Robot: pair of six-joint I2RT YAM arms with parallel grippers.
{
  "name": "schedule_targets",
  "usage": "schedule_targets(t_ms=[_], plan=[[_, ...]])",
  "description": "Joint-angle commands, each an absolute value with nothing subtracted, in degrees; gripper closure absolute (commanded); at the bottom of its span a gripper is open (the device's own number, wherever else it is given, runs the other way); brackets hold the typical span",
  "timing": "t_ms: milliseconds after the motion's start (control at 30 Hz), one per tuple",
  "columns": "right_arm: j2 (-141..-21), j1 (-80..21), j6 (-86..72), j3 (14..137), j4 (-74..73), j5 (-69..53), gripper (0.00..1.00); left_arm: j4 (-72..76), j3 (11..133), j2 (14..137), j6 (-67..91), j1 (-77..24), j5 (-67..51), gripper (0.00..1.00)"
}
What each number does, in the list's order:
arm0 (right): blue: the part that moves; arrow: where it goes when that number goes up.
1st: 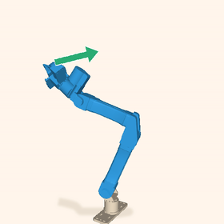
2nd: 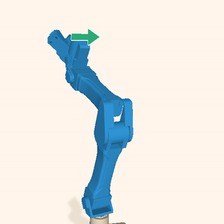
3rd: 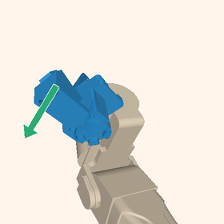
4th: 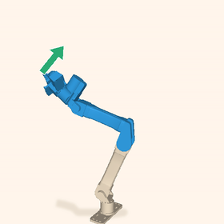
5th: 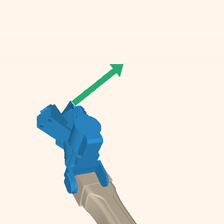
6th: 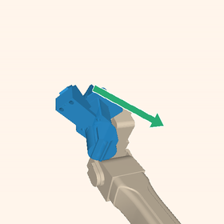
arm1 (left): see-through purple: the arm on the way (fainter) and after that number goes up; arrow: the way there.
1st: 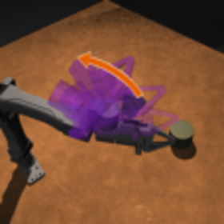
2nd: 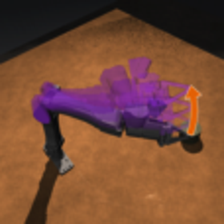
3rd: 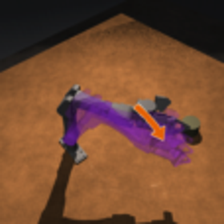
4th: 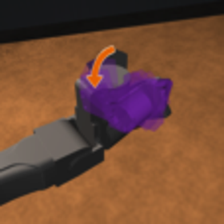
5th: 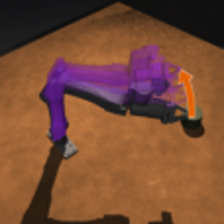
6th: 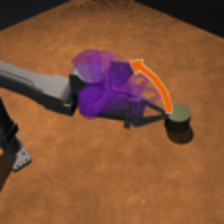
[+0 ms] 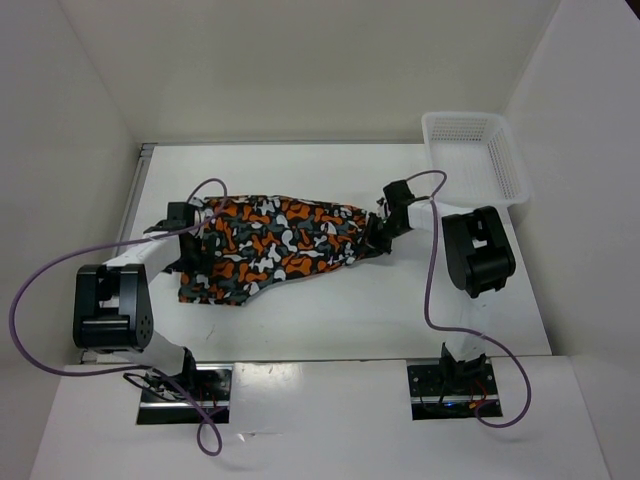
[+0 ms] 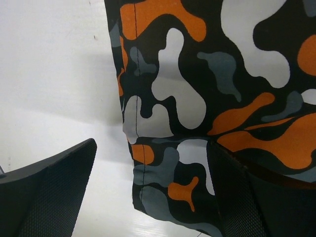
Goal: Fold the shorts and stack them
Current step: Fold the shorts
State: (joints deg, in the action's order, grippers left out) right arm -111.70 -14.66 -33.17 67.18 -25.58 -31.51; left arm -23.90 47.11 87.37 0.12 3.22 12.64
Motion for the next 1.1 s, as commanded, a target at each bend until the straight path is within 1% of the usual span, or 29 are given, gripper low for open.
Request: schedule_targets(t_ms=[0,67,100,133,200,300,400,533,700,733,867,967,1000,1067], plan=[[-111.45,-15.21,-32.88,69.95,-23.99,-27.52,0.91,-21.45,47.71,91.67,0.00,3.16,12.04,0.01],[-110.58,-15.21,-28.32,72.84,-23.99,-21.82,0.99,-21.45,49.38,92.90,0.00,3.16,11.43,0.01],[-110.57,-15.21,-26.21,74.34,-23.99,-19.62,1.00,-21.45,50.61,92.90,0.00,3.16,10.73,0.01],[-109.17,-15.21,-21.58,77.40,-23.99,-15.08,1.00,-22.05,51.93,93.42,0.00,2.55,10.72,0.01],[-108.11,-14.25,-15.60,81.36,-23.99,-10.05,1.00,-22.06,56.15,94.48,0.00,1.07,10.72,0.01],[-106.79,-11.18,-11.35,85.15,-23.29,-8.97,1.00,-22.06,60.99,96.23,0.00,-2.88,9.50,0.01],[-105.39,-9.59,-5.81,87.01,-24.43,-7.13,1.00,-22.06,64.58,98.60,0.00,-7.27,8.97,0.01],[-101.00,-7.30,1.47,87.02,-23.73,0.77,1.00,-20.74,68.99,101.33,0.00,-11.51,8.26,0.01],[-99.32,-7.29,7.64,85.96,-22.41,2.99,1.00,-20.13,77.15,105.37,0.00,-16.86,5.46,0.01],[-99.32,-7.29,9.13,85.96,-22.41,2.38,1.00,-20.13,81.95,107.47,0.00,-17.40,4.49,0.01],[-99.93,-7.29,11.42,84.91,-21.88,1.23,1.00,-17.51,93.04,114.24,0.00,-19.50,2.20,0.01],[-99.93,-7.29,12.91,84.20,-21.19,1.23,1.00,-16.26,97.46,119.87,0.00,-20.04,2.99,0.01],[-99.93,-7.29,12.92,83.50,-20.49,1.84,1.00,-16.26,101.13,121.27,0.00,-20.56,2.47,0.01],[-100.46,-7.29,14.49,83.50,-20.48,3.33,1.00,-17.57,104.14,124.53,0.00,-21.79,-1.39,0.01]])
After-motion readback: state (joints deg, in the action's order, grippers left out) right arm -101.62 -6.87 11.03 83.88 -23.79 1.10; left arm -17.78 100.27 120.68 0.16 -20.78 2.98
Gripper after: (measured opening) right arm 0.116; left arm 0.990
